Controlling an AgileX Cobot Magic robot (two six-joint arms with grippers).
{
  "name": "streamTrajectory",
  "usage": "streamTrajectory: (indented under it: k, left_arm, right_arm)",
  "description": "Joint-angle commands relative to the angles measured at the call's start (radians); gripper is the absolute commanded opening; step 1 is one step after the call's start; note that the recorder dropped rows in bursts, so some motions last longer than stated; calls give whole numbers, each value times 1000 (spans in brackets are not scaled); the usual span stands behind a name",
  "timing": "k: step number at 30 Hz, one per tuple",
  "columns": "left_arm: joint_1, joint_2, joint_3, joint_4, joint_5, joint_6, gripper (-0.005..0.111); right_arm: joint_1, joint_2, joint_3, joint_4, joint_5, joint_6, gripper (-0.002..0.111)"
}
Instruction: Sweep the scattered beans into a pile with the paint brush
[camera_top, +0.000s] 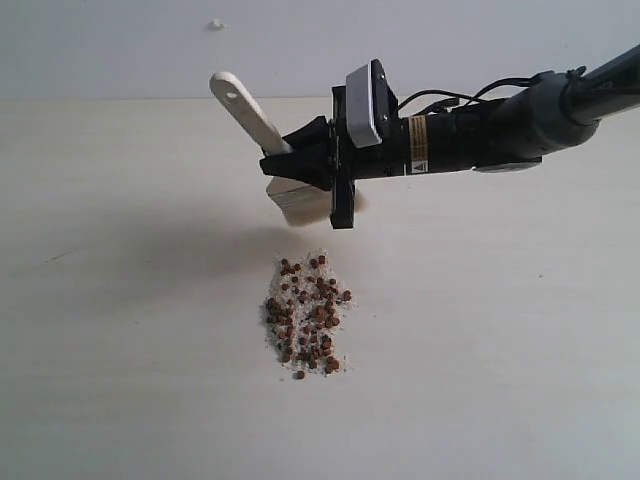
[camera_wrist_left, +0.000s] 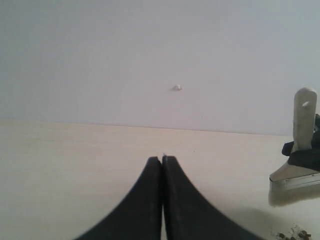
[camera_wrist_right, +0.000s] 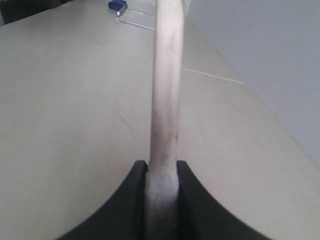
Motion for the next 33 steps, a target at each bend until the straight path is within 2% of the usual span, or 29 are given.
streamTrajectory:
  k: [1,12,20,33]
  left_arm:
    - [-5,-6,0,-4,-3,7,0]
    - [-5,-6,0,-4,-3,7,0]
    - [-5,-6,0,-4,-3,7,0]
    - [-5,-6,0,-4,-3,7,0]
  right_arm:
    - [13,24,-6,106,-19,-30,0]
    - [31,117,-6,95,-19,-65,0]
    - [31,116,-6,-142,-19,54,0]
    - [31,114,-6,-162,-19,233,0]
